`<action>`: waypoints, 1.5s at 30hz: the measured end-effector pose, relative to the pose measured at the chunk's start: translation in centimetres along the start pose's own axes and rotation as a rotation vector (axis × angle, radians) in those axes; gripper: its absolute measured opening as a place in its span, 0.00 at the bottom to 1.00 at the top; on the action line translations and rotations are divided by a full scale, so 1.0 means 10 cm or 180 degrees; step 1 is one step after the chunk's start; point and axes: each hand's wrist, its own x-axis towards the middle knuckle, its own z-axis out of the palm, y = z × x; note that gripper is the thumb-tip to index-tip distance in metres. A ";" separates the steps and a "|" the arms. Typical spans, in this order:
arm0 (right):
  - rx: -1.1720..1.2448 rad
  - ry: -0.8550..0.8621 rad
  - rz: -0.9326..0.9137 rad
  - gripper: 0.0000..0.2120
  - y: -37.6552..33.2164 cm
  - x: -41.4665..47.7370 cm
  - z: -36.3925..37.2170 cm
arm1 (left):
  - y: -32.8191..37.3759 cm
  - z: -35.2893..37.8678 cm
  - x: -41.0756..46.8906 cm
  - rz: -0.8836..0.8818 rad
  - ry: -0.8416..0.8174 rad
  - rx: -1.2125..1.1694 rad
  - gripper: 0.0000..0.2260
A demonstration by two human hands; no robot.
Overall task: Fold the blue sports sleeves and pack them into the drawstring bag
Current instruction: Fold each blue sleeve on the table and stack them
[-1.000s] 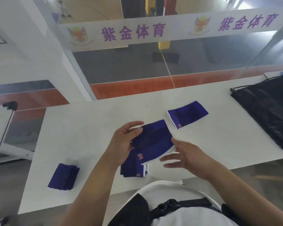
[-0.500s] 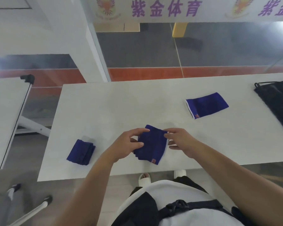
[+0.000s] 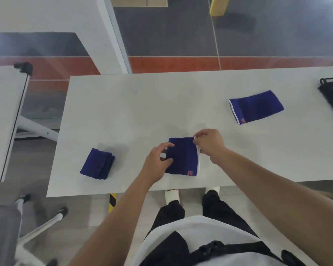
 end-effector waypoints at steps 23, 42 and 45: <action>-0.2670 -0.0228 -0.1959 0.30 0.66 -0.33 0.09 | -0.05 0.20 -0.08 0.0790 0.0248 0.2187 0.25; -0.3892 -0.0553 -0.2186 0.34 0.85 -0.22 0.01 | -0.19 0.09 -0.01 0.0502 -0.0659 0.3513 0.31; -0.3342 -0.0462 -0.2244 0.36 0.79 -0.26 -0.14 | -0.02 0.06 -0.01 0.0630 -0.0348 0.3083 0.35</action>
